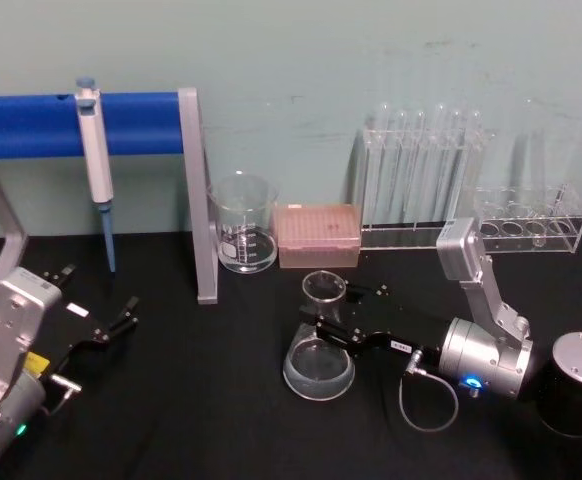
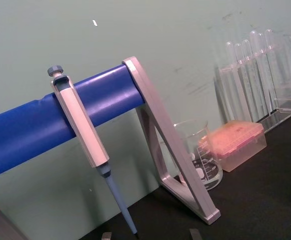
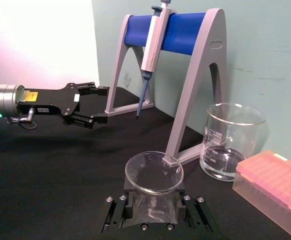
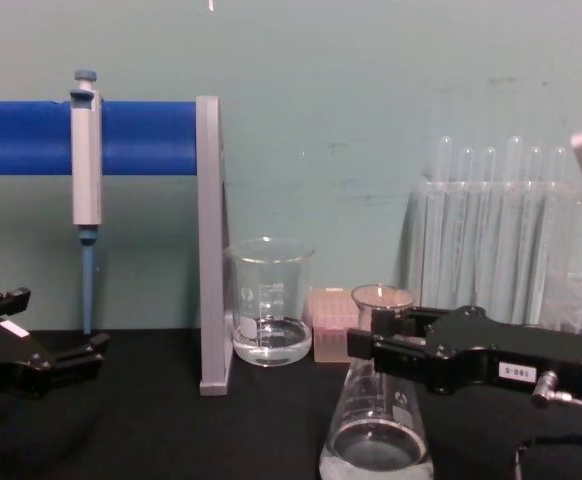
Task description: Grasp the erlenmeyer flask with one hand, shake it three times, then place it back.
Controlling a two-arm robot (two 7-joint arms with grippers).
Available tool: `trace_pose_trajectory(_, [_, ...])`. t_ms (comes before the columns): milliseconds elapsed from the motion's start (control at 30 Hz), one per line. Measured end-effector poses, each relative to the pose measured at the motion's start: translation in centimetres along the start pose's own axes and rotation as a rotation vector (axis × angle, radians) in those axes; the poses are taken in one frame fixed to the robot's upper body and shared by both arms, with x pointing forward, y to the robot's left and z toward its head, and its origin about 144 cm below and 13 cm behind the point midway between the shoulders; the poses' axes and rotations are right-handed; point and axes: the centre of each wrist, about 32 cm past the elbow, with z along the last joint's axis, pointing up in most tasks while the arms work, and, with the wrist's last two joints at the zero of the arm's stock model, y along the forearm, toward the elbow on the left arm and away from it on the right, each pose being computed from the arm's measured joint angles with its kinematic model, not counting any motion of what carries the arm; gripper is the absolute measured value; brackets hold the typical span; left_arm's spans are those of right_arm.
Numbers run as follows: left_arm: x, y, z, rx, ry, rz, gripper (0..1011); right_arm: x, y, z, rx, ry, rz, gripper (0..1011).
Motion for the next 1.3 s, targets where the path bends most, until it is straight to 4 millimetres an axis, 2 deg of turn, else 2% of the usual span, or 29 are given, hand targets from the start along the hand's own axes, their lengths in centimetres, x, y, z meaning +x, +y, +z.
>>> trace_pose_trajectory(500, [0.0,0.0,0.0,0.000,0.000,0.000,1001,-0.5,-0.5,0.4,0.026,0.030,-0.073,450])
trace_pose_trajectory(933, [0.0,0.0,0.0,0.000,0.000,0.000,1001,-1.5,-1.2,2.2,0.080,-0.033,-0.252,450])
trace_pose_trajectory(1300, [0.0,0.0,0.0,0.000,0.000,0.000,1001,-2.2,-2.3,3.8,0.151,-0.016,-0.371,450])
